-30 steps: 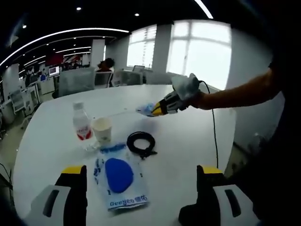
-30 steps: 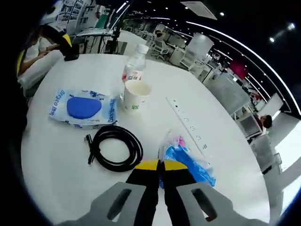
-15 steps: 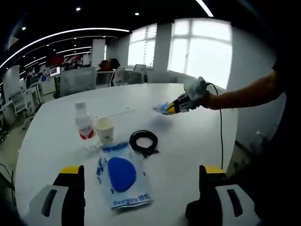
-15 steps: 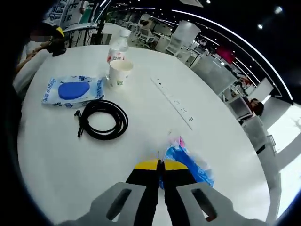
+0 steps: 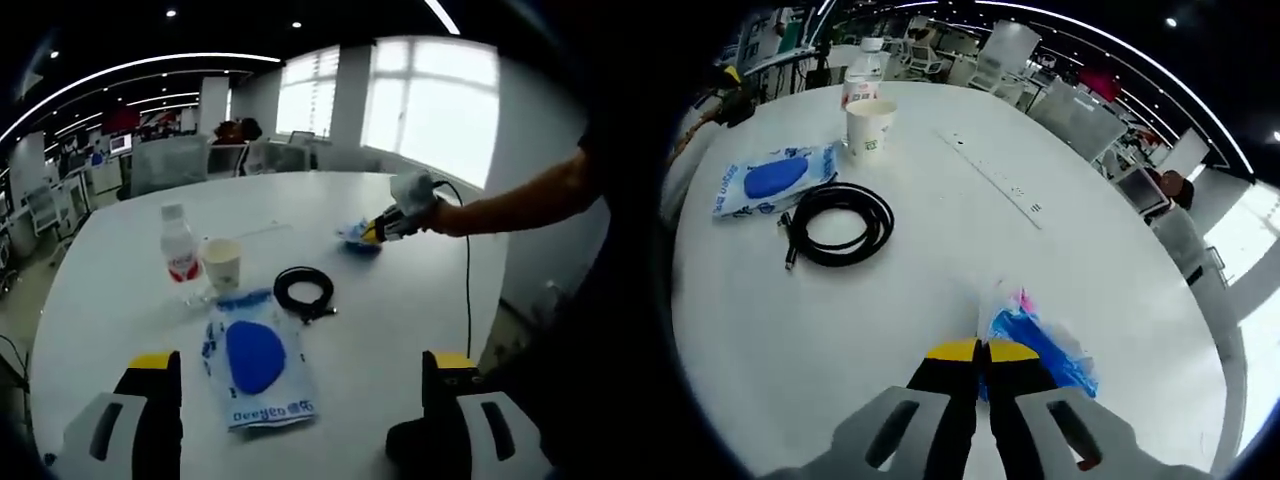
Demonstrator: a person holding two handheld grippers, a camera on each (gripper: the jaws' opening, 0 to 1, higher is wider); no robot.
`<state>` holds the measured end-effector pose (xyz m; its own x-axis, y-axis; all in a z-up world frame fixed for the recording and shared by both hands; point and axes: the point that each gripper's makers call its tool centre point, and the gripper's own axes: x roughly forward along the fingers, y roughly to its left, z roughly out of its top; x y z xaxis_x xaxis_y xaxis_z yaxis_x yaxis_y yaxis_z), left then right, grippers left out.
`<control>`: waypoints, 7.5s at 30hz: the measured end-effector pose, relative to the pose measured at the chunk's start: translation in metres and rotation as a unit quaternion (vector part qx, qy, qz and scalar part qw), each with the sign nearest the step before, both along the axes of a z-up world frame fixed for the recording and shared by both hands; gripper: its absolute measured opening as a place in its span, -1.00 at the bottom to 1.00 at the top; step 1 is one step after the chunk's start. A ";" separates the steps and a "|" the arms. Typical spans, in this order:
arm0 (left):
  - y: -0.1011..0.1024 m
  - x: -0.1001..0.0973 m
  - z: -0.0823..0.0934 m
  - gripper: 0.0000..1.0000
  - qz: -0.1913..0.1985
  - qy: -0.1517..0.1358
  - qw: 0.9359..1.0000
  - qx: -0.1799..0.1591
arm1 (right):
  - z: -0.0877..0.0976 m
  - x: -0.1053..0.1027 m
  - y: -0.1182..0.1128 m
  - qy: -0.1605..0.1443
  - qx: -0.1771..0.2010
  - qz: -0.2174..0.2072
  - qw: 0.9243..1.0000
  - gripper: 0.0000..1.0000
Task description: Arrange the tabletop items into an orderly group along one side of the table until the central work area is clear of visible clutter.
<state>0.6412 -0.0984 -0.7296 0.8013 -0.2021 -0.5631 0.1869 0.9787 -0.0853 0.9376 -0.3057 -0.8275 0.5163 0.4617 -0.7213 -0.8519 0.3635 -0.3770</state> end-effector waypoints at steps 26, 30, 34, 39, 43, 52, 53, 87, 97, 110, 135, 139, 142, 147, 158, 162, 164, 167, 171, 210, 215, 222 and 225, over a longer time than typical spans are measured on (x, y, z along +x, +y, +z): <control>0.009 0.002 -0.007 0.94 0.015 0.011 1.000 -0.001 | -0.022 0.000 0.044 0.099 0.080 -0.045 0.991 -0.80; 0.007 0.006 -0.007 0.92 0.012 0.011 1.000 -0.003 | -0.020 0.002 0.047 0.103 0.095 -0.043 0.989 -0.76; 0.004 0.013 -0.008 0.92 0.009 0.009 1.000 -0.005 | -0.014 0.004 0.046 0.101 0.113 -0.054 0.987 -0.67; -0.001 0.026 -0.009 0.91 0.004 0.008 1.000 -0.010 | -0.003 -0.001 0.042 0.101 0.131 -0.067 0.984 -0.54; -0.007 0.036 -0.011 0.87 -0.005 0.010 1.000 -0.015 | 0.001 -0.007 0.036 0.110 0.147 -0.086 0.979 -0.46; -0.012 0.066 -0.016 0.69 -0.001 0.011 0.999 -0.048 | 0.005 -0.022 0.027 0.129 0.174 -0.119 0.969 -0.38; -0.012 0.071 -0.017 0.67 -0.002 0.009 0.999 -0.050 | 0.006 -0.024 0.027 0.128 0.175 -0.118 0.969 -0.38; -0.042 0.146 -0.089 -0.03 0.014 0.087 0.991 -0.096 | -0.021 -0.065 0.076 0.227 0.227 -0.165 0.933 -0.38; -0.046 0.156 -0.110 -0.17 0.037 0.106 0.985 -0.133 | -0.032 -0.063 0.082 0.242 0.241 -0.188 0.921 -0.43; -0.045 0.163 -0.125 -0.48 0.072 0.126 0.978 -0.152 | -0.038 -0.072 0.096 0.252 0.246 -0.192 0.916 -0.60; -0.040 0.166 -0.141 -0.60 0.111 0.157 0.970 -0.150 | -0.046 -0.073 0.103 0.267 0.234 -0.183 0.917 -0.77; -0.040 0.167 -0.143 -0.64 0.119 0.163 0.966 -0.161 | -0.047 -0.072 0.103 0.265 0.224 -0.177 0.921 -0.79; -0.039 0.169 -0.144 -0.68 0.121 0.168 0.963 -0.170 | -0.047 -0.072 0.104 0.267 0.222 -0.176 0.921 -0.79; -0.040 0.169 -0.142 -0.73 0.120 0.165 0.964 -0.169 | -0.046 -0.070 0.103 0.275 0.227 -0.190 0.915 -0.87; -0.045 0.168 -0.129 -0.93 0.112 0.152 0.967 -0.174 | -0.041 -0.074 0.091 0.262 0.223 -0.198 0.918 -0.95; -0.046 0.164 -0.124 -0.96 0.112 0.149 0.966 -0.181 | -0.032 -0.078 0.088 0.258 0.231 -0.201 0.916 -0.97; -0.048 0.162 -0.120 -0.97 0.110 0.146 0.967 -0.178 | -0.029 -0.079 0.087 0.255 0.234 -0.202 0.916 -0.98; -0.049 0.159 -0.115 -0.98 0.109 0.141 0.967 -0.180 | -0.023 -0.081 0.086 0.247 0.237 -0.201 0.918 -0.99; -0.050 0.155 -0.108 -1.00 0.103 0.133 0.970 -0.176 | -0.016 -0.084 0.083 0.247 0.249 -0.206 0.914 -1.00; -0.109 0.161 -0.069 -1.00 0.030 0.108 0.978 -0.177 | 0.028 -0.089 0.016 0.190 0.280 -0.259 0.905 -1.00; -0.121 0.162 -0.070 -1.00 0.022 0.111 0.977 -0.183 | 0.027 -0.091 0.002 0.187 0.279 -0.276 0.900 -1.00; -0.137 0.166 -0.075 -1.00 0.010 0.118 0.975 -0.188 | 0.024 -0.091 -0.016 0.182 0.274 -0.291 0.899 -1.00; -0.146 0.167 -0.077 -1.00 0.004 0.122 0.974 -0.190 | 0.022 -0.089 -0.024 0.179 0.270 -0.297 0.898 -1.00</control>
